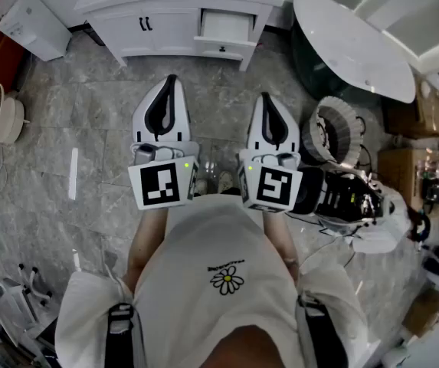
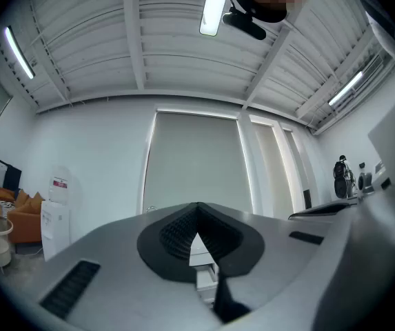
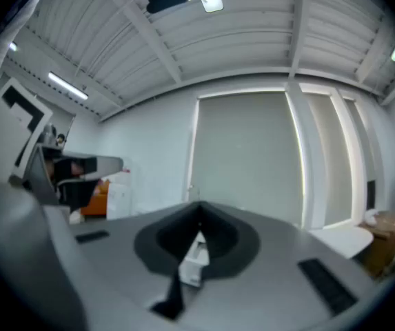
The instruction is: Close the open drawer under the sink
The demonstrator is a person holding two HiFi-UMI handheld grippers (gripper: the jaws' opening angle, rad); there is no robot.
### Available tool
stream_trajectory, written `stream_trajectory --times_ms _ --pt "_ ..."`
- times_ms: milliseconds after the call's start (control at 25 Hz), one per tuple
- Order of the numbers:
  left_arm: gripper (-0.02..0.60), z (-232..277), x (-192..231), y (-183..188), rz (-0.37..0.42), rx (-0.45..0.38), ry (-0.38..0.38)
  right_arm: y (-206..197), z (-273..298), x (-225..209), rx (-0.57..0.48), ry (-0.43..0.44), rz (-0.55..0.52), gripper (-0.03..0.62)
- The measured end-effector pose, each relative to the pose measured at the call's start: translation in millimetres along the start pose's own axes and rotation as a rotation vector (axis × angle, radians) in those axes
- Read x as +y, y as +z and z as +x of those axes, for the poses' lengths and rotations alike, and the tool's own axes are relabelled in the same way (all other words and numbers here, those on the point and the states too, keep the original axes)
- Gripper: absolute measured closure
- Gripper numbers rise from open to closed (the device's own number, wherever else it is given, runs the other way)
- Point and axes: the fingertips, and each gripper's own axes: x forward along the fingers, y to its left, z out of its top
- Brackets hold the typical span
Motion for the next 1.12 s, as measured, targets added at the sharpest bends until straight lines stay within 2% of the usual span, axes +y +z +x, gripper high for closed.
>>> stream_trajectory --times_ms 520,720,920,1120 --pt "0.561 14.8 -15.8 -13.3 0.005 0.024 -0.007 -12.7 7.5 -15.4 0.017 0.011 0.022 0.565" --pt "0.561 19.7 -16.7 -18.9 0.01 0.04 0.015 -16.5 10.9 -22.7 -0.007 0.048 0.111 0.565" --pt "0.561 27.7 -19.6 -24.7 0.036 0.033 0.039 -20.2 13.8 -33.1 0.0 0.069 0.053 0.565" --pt "0.561 35.6 -42.2 -25.3 0.048 0.018 0.057 -30.9 14.0 -59.9 0.003 0.083 0.086 0.565"
